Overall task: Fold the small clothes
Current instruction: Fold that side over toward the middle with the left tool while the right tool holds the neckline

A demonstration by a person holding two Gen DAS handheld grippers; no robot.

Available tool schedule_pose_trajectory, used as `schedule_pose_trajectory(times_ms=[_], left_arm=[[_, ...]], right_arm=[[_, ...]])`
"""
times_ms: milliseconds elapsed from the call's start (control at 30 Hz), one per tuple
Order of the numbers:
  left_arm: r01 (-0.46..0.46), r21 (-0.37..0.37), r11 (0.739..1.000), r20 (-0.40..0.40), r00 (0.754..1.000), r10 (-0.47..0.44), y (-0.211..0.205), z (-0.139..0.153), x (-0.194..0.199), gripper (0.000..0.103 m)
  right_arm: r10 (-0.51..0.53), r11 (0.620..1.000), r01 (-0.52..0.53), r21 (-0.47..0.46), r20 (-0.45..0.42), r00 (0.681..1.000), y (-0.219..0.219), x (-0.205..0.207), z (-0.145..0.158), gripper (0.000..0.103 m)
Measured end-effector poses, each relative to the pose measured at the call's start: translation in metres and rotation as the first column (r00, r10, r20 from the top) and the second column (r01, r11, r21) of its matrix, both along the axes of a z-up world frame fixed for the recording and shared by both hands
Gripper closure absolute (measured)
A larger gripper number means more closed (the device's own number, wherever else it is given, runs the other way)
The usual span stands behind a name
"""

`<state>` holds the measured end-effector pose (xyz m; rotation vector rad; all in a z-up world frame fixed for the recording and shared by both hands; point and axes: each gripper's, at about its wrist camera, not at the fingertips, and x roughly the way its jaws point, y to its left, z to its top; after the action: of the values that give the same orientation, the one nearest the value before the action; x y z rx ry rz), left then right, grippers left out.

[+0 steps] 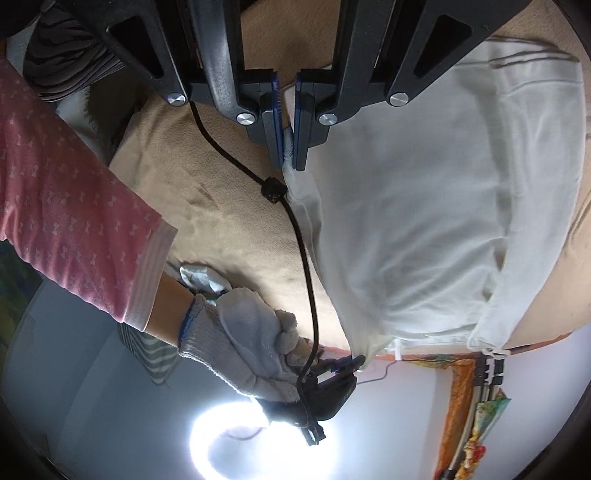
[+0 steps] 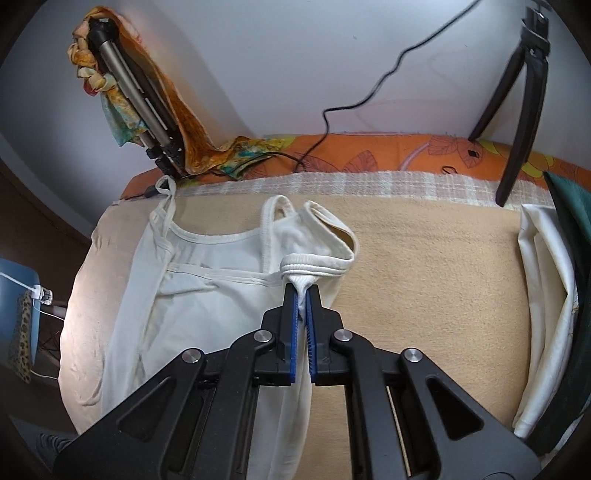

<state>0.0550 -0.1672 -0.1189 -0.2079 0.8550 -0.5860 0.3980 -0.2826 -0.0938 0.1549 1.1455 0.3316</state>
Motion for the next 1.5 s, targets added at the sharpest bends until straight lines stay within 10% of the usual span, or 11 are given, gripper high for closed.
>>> schedule_pose_trajectory(times_ms=[1067, 1267, 1500], left_arm=[[-0.181, 0.023, 0.983, -0.064, 0.981, 0.182, 0.091, -0.027, -0.010, 0.101], [-0.168, 0.024, 0.985, -0.075, 0.983, 0.169, 0.088, -0.021, -0.013, 0.079], [-0.117, 0.040, 0.992, -0.021, 0.993, 0.118, 0.100, 0.007, -0.034, 0.074]], right_arm=[[0.099, 0.994, -0.102, -0.037, -0.072, 0.992, 0.127, 0.027, -0.049, 0.097], [0.082, 0.995, -0.079, 0.055, -0.056, 0.995, 0.115, 0.020, -0.029, 0.067], [0.064, 0.989, -0.068, 0.135, 0.028, 0.998, 0.076, -0.039, 0.040, 0.066]])
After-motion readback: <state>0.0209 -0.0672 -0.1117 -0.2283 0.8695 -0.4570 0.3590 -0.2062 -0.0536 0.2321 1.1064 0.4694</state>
